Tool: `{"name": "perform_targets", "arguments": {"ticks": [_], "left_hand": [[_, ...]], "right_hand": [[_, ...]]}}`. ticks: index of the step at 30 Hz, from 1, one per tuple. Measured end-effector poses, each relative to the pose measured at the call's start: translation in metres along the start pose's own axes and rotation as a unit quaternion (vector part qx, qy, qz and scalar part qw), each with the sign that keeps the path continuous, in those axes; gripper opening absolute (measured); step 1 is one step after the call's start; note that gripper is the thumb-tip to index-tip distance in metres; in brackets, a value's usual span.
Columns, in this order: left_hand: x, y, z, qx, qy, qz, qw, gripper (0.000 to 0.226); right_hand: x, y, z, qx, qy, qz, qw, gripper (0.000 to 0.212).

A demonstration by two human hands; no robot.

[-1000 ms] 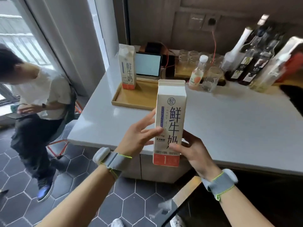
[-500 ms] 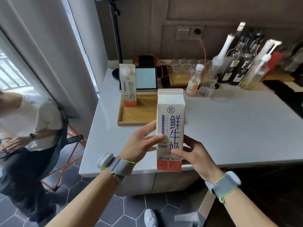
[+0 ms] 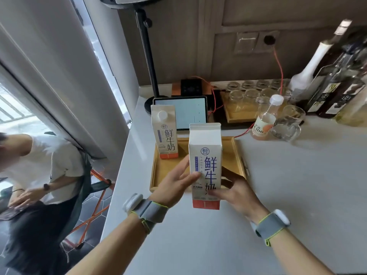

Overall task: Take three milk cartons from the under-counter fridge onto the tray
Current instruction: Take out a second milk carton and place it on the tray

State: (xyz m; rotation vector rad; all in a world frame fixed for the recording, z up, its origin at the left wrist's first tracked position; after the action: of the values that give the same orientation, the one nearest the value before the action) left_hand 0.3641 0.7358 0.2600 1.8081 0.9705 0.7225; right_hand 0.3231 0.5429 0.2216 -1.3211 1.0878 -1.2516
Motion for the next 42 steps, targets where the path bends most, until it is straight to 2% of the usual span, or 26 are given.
{"name": "perform_targets", "arguments": {"ticks": [6, 11, 15, 20, 29, 42], "left_hand": [[0.015, 0.010, 0.064, 0.026, 0.066, -0.007, 0.997, 0.044], [0.017, 0.021, 0.099, -0.008, 0.126, 0.019, 0.992, 0.041], [0.016, 0.024, 0.114, -0.030, 0.146, 0.036, 0.988, 0.052], [0.019, 0.015, 0.121, -0.009, 0.164, 0.042, 0.986, 0.054], [0.027, 0.007, 0.129, -0.005, 0.203, 0.060, 0.977, 0.053], [0.028, 0.009, 0.128, 0.012, 0.187, 0.057, 0.981, 0.053]], "right_hand": [[0.017, 0.019, 0.087, -0.003, -0.029, -0.064, 0.998, 0.059], [0.028, 0.029, 0.136, 0.011, -0.036, -0.119, 0.992, 0.061], [0.032, 0.039, 0.159, -0.002, -0.040, -0.131, 0.991, 0.062], [0.028, 0.041, 0.166, -0.011, -0.052, -0.178, 0.983, 0.070], [0.027, 0.050, 0.177, 0.000, -0.057, -0.183, 0.981, 0.065], [0.022, 0.050, 0.168, -0.017, -0.062, -0.191, 0.979, 0.087]]}}
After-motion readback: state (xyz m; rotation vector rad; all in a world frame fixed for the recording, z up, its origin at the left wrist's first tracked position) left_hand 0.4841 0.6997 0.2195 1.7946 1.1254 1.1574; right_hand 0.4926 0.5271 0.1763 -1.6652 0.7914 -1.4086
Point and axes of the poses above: each hand's wrist, its own z-axis towards the middle knuckle, its own x-axis out of the back of the hand, y = z × x, the point moved 2 cm from there along z, towards the middle knuckle, and after that the axes turned 11 degrees about x, right-handed, at the moved point
